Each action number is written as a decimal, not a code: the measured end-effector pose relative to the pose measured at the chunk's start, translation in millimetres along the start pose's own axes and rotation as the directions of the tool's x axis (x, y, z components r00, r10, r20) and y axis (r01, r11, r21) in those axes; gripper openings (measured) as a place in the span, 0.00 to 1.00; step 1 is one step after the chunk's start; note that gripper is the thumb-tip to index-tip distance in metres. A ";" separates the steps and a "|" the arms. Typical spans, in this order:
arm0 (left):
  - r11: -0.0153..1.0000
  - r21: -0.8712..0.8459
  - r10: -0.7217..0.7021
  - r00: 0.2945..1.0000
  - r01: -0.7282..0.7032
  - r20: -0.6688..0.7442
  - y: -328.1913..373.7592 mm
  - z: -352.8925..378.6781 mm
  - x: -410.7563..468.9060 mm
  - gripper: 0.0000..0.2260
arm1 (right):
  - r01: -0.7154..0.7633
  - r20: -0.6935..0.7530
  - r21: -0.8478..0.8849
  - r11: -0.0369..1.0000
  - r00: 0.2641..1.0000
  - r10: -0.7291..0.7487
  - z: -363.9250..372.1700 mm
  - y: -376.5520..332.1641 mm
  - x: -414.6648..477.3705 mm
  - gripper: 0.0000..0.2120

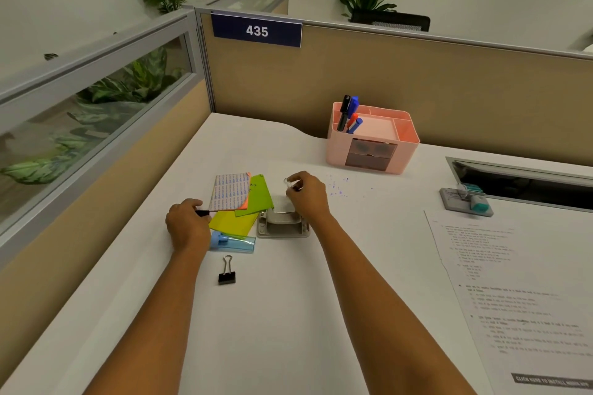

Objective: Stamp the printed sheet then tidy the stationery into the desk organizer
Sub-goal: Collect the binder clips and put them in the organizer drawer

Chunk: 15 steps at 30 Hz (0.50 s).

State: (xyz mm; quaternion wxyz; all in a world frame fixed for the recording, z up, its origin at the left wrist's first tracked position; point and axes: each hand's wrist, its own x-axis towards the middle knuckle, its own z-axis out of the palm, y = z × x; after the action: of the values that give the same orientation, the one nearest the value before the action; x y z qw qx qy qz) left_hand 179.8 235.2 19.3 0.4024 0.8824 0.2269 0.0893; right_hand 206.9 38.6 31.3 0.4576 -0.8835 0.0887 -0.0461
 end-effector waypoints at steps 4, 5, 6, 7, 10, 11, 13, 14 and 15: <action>0.998 -0.060 0.010 1.000 -0.010 0.002 3.9 -6.9 -5.9 0.14 | -0.247 0.098 0.553 0.795 0.968 0.232 -4.9 -13.6 -16.7 0.10; 0.998 -0.063 0.011 1.000 -0.011 -0.006 5.0 -8.4 -7.2 0.14 | -0.286 0.147 0.577 0.765 0.958 0.247 -3.5 -16.7 -21.5 0.09; 0.998 -0.066 0.012 1.000 -0.013 -0.016 5.6 -9.4 -8.0 0.13 | -0.300 0.180 0.562 0.771 0.954 0.239 -1.9 -20.0 -27.9 0.07; 0.997 -0.070 0.014 1.000 -0.016 -0.026 6.7 -10.8 -9.5 0.13 | -0.292 0.197 0.509 0.810 0.955 0.221 0.8 -23.1 -35.8 0.05; 0.996 -0.081 0.027 0.998 -0.032 -0.057 11.6 -15.7 -14.8 0.12 | -0.113 0.206 0.159 0.981 0.975 0.079 14.4 -27.0 -68.6 0.08; 0.996 -0.087 0.030 0.997 -0.036 -0.065 13.9 -17.2 -16.2 0.12 | -0.002 0.208 0.014 1.000 0.978 -0.001 21.6 -27.5 -81.4 0.12; 0.993 -0.103 0.048 0.996 -0.056 -0.077 18.3 -20.4 -19.3 0.12 | 0.154 0.209 -0.177 0.972 0.971 -0.116 36.0 -28.4 -105.1 0.19; 0.991 -0.110 0.062 0.995 -0.071 -0.082 19.9 -21.7 -20.5 0.12 | 0.177 0.221 -0.227 0.958 0.967 -0.126 42.0 -29.3 -114.0 0.22; 0.990 -0.112 0.077 0.993 -0.086 -0.087 21.3 -22.8 -21.9 0.12 | 0.176 0.245 -0.273 0.946 0.963 -0.109 48.3 -29.6 -120.4 0.25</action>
State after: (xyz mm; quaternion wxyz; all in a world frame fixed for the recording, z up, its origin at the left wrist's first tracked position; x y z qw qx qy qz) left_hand 159.7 228.0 50.9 0.4393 0.8616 0.2014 0.1550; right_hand 100.2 118.0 27.6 0.3246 -0.9449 -0.0228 0.0353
